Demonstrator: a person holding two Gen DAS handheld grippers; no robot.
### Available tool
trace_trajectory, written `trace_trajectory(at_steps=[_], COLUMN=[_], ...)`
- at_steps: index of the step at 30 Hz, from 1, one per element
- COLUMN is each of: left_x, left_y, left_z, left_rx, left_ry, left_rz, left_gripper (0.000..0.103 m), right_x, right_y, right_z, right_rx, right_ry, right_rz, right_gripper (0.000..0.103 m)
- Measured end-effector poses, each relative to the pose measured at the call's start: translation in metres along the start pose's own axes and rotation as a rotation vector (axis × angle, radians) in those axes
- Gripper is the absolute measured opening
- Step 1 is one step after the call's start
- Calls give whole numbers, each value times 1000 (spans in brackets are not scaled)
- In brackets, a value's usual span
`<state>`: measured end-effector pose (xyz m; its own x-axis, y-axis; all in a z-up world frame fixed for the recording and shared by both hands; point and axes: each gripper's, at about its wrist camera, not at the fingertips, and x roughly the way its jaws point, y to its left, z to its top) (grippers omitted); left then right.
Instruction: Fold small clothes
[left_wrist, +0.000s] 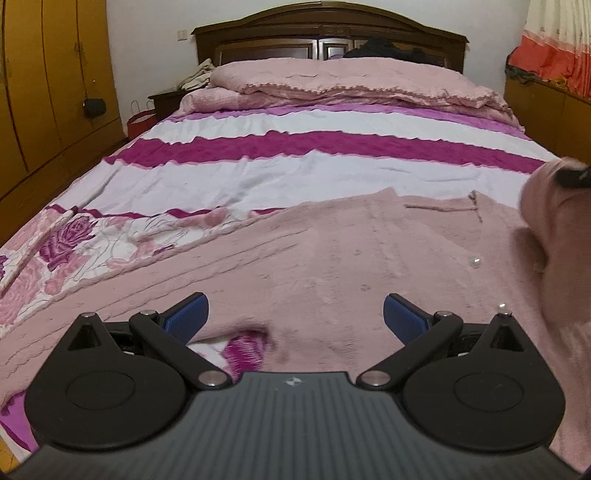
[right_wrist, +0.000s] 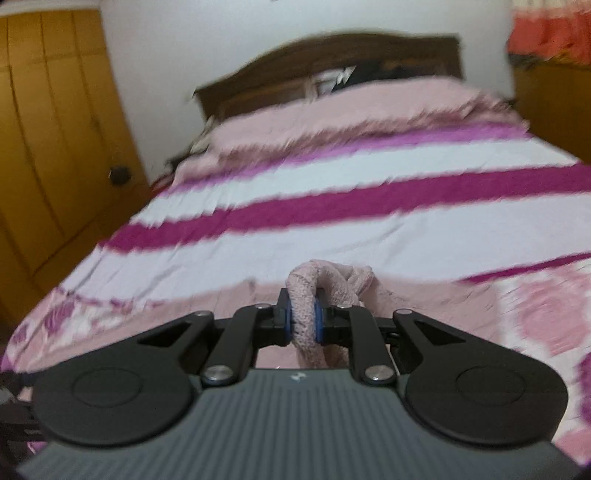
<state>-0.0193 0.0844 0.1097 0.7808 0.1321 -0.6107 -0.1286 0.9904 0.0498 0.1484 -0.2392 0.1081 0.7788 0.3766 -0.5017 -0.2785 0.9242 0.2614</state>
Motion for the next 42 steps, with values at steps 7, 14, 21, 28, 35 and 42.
trace_trajectory(at_steps=[7,14,21,28,35,42], left_x=[17,30,25,21,15,30], left_y=[14,14,-9,-55,-114,-159], left_z=[-8,-13,-8,-2,-3,-5], left_rx=[-16,-32,-5,14,87,69], left_ry=[32,60,51,67,83,132], left_rz=[0,-16,-72,-155,-259,-317], left_gripper=[103,103,103,103,103,103], right_x=[52,52,3,-43,-47,-48], right_y=[25,36,35,-7,-50,-63], right_z=[-35,-45,-50,-61,-90,-107], right_rx=[20,-32,-81,-72,-56,-121], right_ry=[109,112,59,18,28,16], right_rz=[42,56,49,-155,-337,-361], right_gripper=[18,65,71,71,71,71])
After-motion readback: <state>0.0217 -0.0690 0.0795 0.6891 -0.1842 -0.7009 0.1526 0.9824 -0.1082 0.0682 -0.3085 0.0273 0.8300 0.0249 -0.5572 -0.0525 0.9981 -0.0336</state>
